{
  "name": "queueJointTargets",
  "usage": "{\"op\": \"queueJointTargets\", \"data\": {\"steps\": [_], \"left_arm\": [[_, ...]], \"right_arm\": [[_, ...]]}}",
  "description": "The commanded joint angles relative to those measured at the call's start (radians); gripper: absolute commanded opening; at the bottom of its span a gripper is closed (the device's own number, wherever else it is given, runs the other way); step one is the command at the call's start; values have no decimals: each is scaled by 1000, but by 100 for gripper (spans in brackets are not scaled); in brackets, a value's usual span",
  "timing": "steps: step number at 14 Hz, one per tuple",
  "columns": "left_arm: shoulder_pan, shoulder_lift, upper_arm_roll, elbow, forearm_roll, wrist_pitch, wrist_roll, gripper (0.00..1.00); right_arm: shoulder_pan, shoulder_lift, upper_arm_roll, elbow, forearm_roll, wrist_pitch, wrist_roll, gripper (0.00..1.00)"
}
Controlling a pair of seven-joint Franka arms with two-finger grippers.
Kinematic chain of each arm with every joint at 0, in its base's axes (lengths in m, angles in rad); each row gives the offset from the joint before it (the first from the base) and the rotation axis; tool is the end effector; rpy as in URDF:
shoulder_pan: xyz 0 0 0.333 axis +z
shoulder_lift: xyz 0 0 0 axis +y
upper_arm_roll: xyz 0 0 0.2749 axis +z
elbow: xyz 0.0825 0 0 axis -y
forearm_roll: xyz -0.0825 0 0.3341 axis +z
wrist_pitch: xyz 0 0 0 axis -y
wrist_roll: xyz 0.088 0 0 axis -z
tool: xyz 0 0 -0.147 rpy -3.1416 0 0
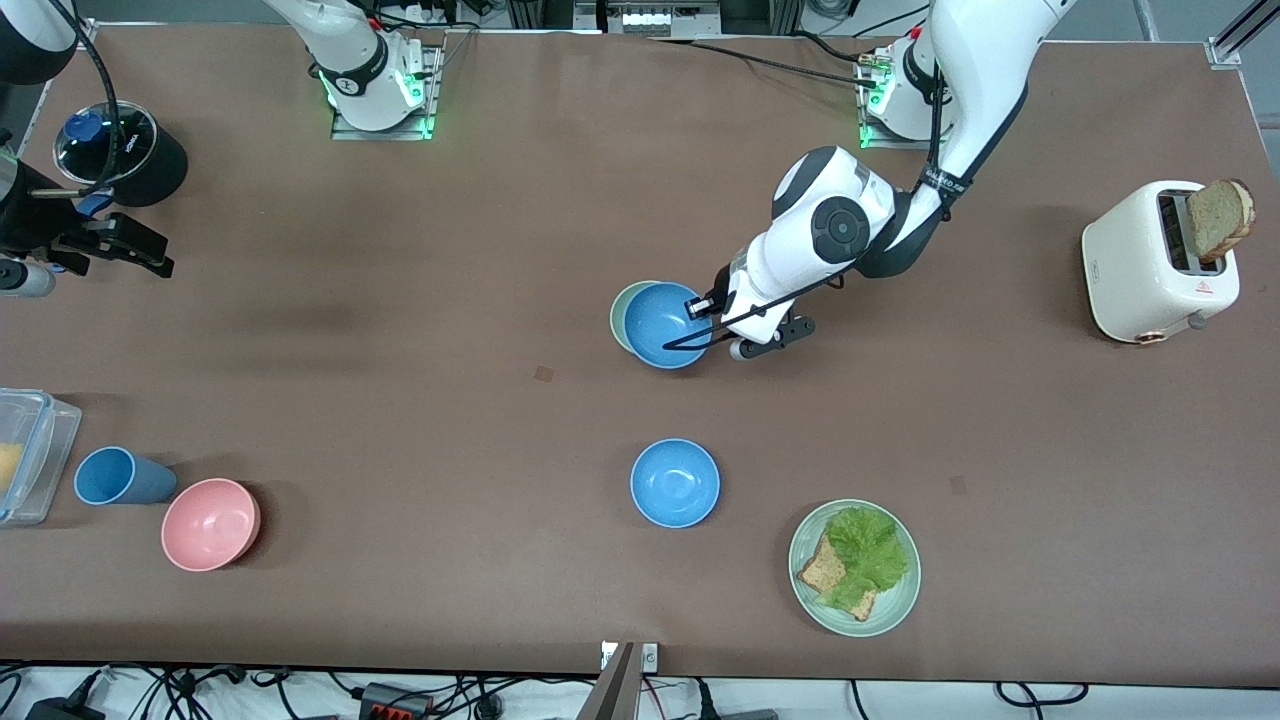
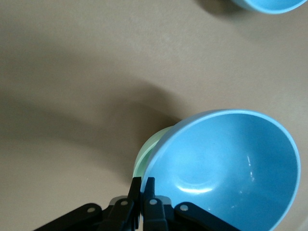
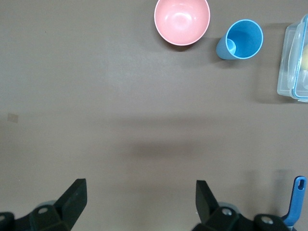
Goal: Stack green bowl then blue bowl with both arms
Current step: 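Lower the blue bowl into the green bowl and open the left gripper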
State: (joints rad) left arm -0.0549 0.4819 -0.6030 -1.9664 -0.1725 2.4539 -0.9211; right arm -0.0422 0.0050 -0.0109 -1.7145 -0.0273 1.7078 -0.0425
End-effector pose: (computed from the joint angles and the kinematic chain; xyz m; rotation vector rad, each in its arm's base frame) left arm 0.4568 -0.3521 0.2355 2.7333 0.6388 -0.3079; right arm 0.5119 -0.0308 0.4916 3.1150 -0.0105 -0.0202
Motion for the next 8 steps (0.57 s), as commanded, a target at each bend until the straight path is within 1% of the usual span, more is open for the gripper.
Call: {"op": "queueJointTargets", "data": {"steps": [1, 6, 8], "left_arm": [[-13, -2, -1, -9, 16, 23, -30, 1], [-45, 3, 0, -18, 16, 28, -58, 1], [-46, 3, 0, -54, 16, 83, -58, 1]], "right_arm": [[4, -22, 0, -14, -3, -7, 3, 100], [4, -22, 0, -16, -3, -7, 4, 100], [4, -22, 0, -14, -3, -7, 4, 100]]}}
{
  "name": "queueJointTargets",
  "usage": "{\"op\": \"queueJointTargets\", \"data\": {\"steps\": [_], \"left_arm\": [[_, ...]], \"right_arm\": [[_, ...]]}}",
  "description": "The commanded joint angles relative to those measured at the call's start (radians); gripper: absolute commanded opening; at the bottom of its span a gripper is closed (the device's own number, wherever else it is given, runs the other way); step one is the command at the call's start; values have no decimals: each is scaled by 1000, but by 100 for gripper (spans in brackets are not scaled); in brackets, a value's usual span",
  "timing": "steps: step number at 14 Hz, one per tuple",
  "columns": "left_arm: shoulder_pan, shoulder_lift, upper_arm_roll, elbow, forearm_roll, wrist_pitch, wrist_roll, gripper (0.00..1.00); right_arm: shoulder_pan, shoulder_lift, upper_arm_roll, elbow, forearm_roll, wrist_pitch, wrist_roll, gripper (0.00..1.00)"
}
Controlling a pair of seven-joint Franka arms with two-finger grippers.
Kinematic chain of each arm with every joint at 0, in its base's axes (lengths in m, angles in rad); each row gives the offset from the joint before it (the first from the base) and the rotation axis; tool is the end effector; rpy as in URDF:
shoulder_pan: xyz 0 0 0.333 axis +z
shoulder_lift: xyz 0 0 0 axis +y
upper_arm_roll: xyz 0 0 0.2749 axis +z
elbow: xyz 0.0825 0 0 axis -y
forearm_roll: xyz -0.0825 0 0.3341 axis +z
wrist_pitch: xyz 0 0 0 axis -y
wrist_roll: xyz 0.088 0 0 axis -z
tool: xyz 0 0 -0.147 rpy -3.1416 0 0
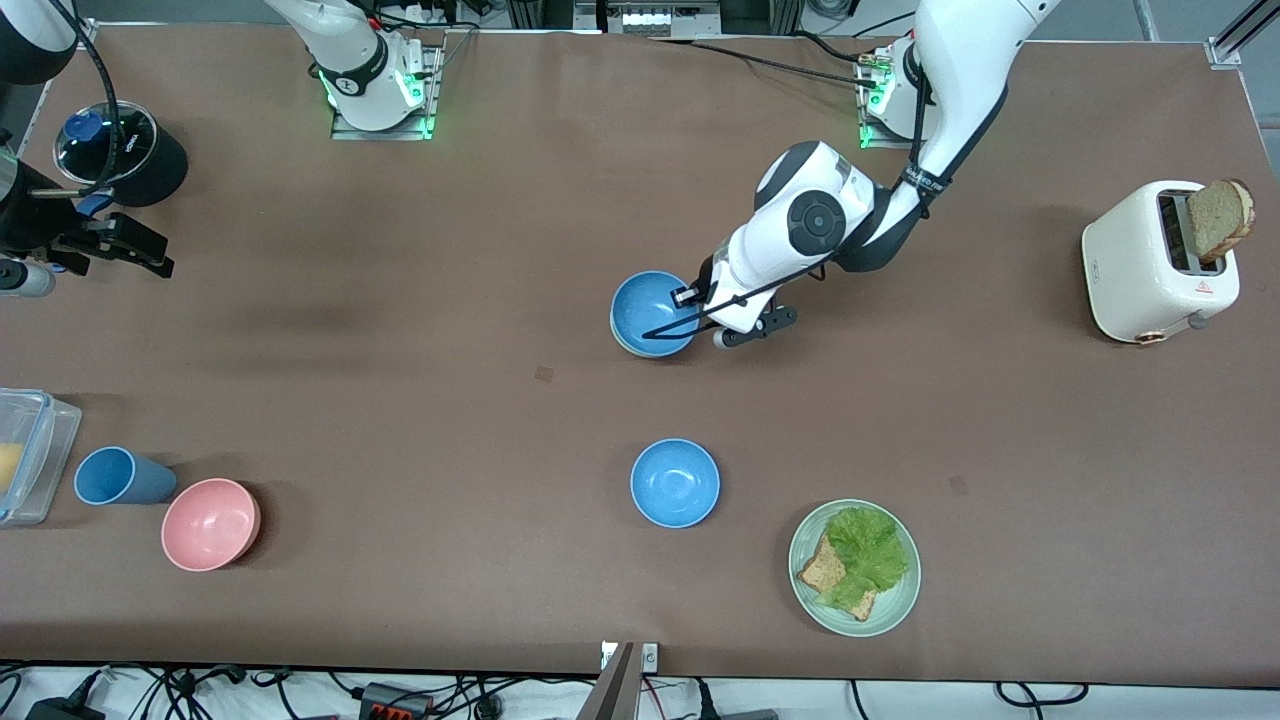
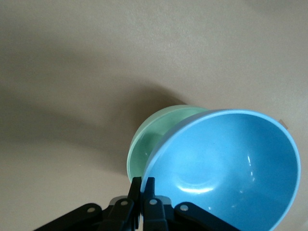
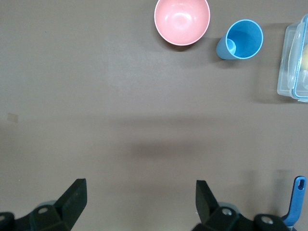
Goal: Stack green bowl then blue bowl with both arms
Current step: 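Lower the blue bowl into the green bowl and open the left gripper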
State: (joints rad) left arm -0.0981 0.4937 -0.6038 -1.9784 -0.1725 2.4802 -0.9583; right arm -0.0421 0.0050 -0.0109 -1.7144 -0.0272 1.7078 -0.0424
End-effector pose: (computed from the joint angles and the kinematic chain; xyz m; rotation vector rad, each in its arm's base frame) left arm 0.4396 -0.3714 0.2278 2.7356 0.6388 -0.3259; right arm 0.5119 -0.0308 0.4916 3.1151 -0.0105 -0.0201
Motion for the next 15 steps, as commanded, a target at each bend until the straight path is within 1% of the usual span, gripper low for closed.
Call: {"op": "queueJointTargets", "data": {"steps": [1, 2, 3, 4, 5, 7, 9, 11, 12, 14, 15], "left_arm": [[-5, -9, -1, -56, 16, 84, -20, 1], [-5, -9, -1, -56, 16, 85, -19, 1], [-5, -9, 1, -56, 16, 85, -19, 3], [-5, -9, -1, -56, 16, 83, -20, 13], [-5, -10, -1, -56, 16, 80, -20, 17], [9, -24, -1, -48, 16, 51, -37, 21], [18, -43, 1, -28, 16, 5, -40, 22], [73, -67, -1, 21, 16, -104, -28, 23], [111, -79, -2, 54, 18, -182, -1, 23], [202, -90, -4, 139, 16, -318, 129, 24], [231, -89, -4, 177, 16, -384, 186, 26]], "right_arm": [[4, -22, -1, -16, -3, -4, 3, 100], [4, -22, -1, -16, -3, -2, 3, 100], [4, -22, -1, -16, -3, -2, 3, 100], [4, -22, -1, -16, -3, -2, 3, 100], [4, -22, -1, -16, -3, -4, 3, 100], [4, -22, -1, -16, -3, -5, 3, 100], [4, -22, -1, -16, -3, -5, 3, 100], [4, -22, -1, -16, -3, -5, 3, 100], [4, -22, -1, -16, -3, -4, 3, 100], [4, -20, -1, -16, -3, -4, 3, 100], [4, -20, -1, -16, -3, -2, 3, 100]]}}
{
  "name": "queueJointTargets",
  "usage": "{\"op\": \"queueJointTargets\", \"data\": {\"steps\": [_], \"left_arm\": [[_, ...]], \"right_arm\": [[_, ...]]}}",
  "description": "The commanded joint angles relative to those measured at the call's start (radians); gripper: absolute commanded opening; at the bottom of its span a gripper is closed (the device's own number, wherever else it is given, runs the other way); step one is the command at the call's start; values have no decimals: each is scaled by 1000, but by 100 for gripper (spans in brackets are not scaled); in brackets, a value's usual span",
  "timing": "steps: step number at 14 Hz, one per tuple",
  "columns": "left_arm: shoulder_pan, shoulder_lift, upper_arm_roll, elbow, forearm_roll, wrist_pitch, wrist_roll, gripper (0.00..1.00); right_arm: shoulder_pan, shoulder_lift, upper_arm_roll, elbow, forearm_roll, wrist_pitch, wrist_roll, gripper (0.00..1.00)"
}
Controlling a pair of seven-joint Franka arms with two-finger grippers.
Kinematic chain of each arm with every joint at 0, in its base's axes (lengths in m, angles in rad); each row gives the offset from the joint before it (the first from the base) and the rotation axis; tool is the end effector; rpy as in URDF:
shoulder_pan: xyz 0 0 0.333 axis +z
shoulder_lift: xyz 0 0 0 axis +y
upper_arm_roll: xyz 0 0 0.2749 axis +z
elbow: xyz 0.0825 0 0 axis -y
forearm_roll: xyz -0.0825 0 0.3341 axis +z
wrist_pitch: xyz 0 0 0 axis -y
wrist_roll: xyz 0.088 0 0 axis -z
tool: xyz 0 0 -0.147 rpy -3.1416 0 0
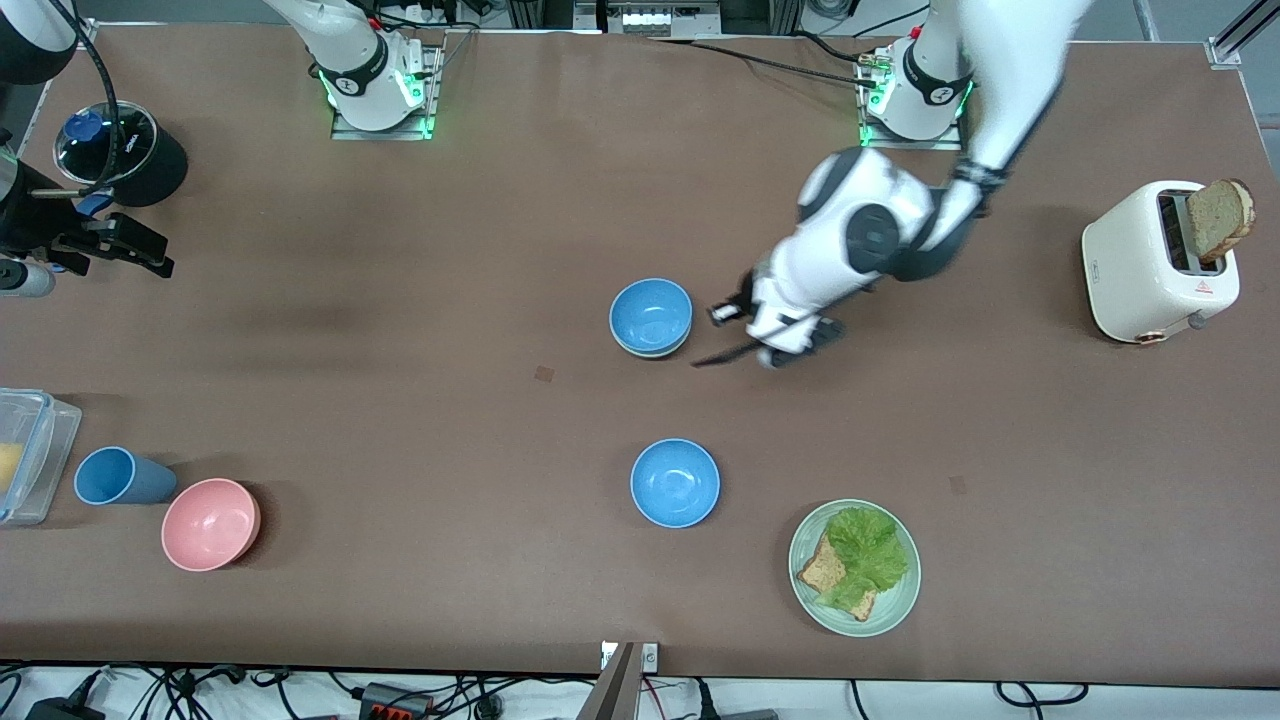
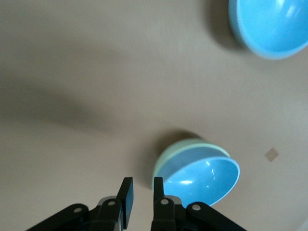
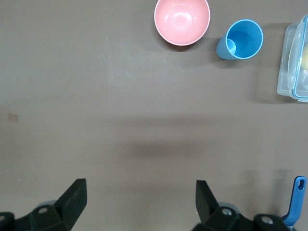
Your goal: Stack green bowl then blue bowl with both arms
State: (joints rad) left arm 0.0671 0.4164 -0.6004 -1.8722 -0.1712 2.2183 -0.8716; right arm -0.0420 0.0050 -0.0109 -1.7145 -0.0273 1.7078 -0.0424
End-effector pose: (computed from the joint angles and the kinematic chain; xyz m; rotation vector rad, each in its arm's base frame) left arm 0.4963 -0.2922 0.2834 2.7635 0.6811 -0.3501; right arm 0.5119 -0.0307 0.4916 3.1150 -0.0103 -0.0202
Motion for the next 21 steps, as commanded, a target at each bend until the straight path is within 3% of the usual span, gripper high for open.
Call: {"op": "queueJointTargets", "data": {"steps": [1, 4, 7, 9, 12, 13, 17, 19, 21], "left_arm": [[97, -10, -6, 109, 15, -176, 171, 27], [174, -5, 11, 185, 48, -261, 434, 27], [223, 13, 14, 300, 262, -391, 644, 29], [229, 34, 33, 367, 334, -437, 735, 30], [241, 58, 63, 453, 337, -515, 741, 60], [244, 59, 64, 482, 335, -557, 744, 100], [267, 3, 67, 547, 329, -623, 735, 100], [260, -83, 83, 533, 334, -629, 729, 100], [216, -193, 175, 439, 323, -620, 698, 100]], "right_arm": [[2, -19, -1, -16, -3, 1, 3, 100], [4, -13, -1, -16, -3, 9, 3, 100], [2, -13, -1, -17, -3, 7, 3, 100], [4, -13, -1, -17, -3, 7, 3, 100], [2, -14, -1, -16, -3, 7, 3, 100], [4, -14, -1, -16, -3, 9, 3, 100], [2, -14, -1, -17, -3, 7, 3, 100], [2, -14, 0, -17, -3, 6, 3, 100], [2, -14, -1, -19, -3, 6, 3, 100]]}}
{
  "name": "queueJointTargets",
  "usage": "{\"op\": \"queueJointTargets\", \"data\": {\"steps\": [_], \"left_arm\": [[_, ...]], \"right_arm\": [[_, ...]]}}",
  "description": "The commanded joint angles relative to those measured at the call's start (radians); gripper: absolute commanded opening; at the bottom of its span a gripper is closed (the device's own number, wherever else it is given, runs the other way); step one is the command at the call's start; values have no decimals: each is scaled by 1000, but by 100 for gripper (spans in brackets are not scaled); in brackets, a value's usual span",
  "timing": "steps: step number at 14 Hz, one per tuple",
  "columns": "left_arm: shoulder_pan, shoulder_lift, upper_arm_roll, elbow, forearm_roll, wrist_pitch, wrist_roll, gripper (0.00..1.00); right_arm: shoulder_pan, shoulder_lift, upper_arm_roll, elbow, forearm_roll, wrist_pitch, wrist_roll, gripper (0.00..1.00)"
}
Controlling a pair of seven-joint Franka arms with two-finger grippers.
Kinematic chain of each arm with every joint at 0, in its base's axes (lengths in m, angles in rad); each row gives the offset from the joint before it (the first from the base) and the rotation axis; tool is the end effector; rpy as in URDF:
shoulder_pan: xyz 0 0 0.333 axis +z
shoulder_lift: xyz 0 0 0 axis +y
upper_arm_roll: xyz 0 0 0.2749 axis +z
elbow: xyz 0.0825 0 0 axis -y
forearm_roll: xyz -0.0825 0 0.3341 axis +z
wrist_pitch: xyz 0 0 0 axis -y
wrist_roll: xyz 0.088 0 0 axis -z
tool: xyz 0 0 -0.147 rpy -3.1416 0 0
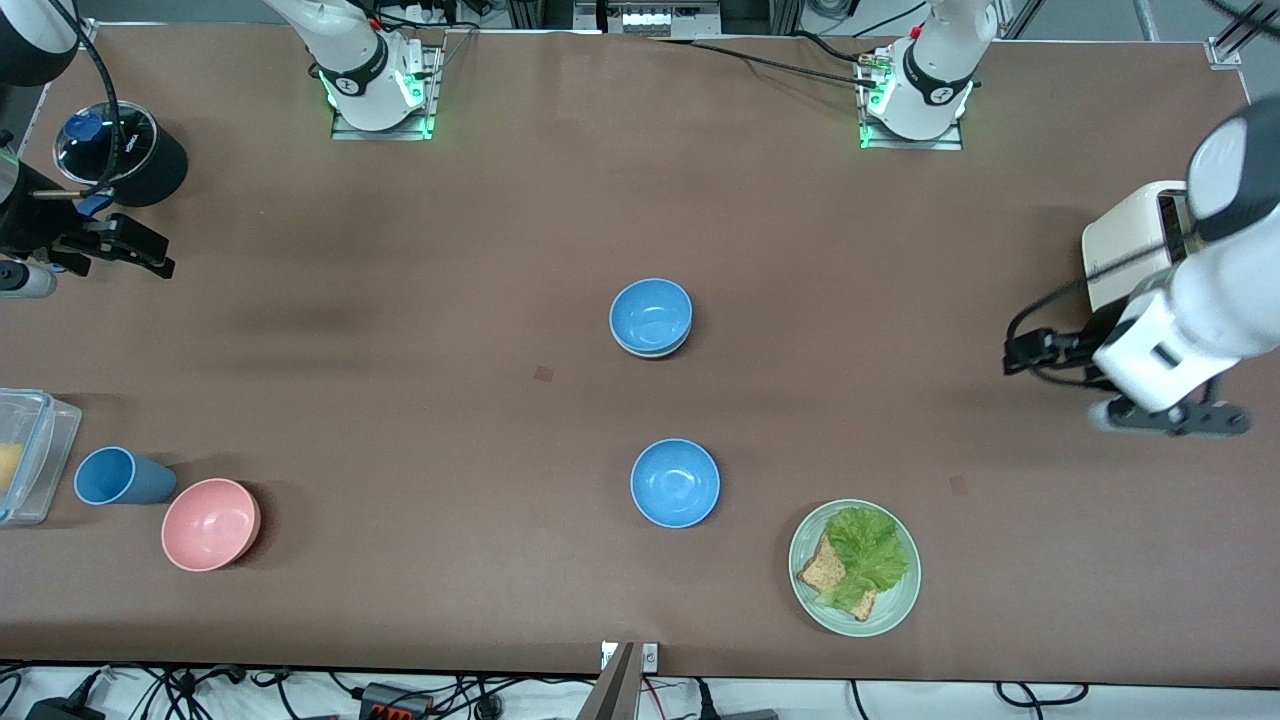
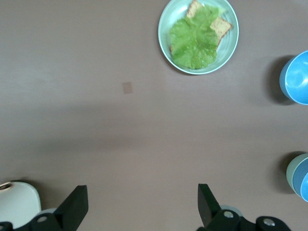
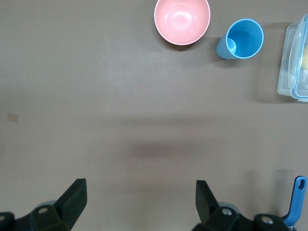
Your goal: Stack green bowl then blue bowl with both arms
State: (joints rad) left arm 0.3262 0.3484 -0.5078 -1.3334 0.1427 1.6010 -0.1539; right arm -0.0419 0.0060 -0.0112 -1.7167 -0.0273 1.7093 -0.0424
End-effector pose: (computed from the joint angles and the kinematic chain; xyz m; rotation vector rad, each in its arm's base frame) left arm 0.5829 -0.0463 0.4747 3.1229 -0.0191 -0.0659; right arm 0.5120 -0.0308 0.4903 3.1151 -0.0105 -0.0229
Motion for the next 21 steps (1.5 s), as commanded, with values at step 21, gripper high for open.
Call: {"op": "queueJointTargets", "data": {"steps": [21], "left_arm": [[-228, -332, 322, -340, -156, 0, -7, 100]], "right_arm": [[1, -17, -1, -17, -3, 4, -4, 100]]}}
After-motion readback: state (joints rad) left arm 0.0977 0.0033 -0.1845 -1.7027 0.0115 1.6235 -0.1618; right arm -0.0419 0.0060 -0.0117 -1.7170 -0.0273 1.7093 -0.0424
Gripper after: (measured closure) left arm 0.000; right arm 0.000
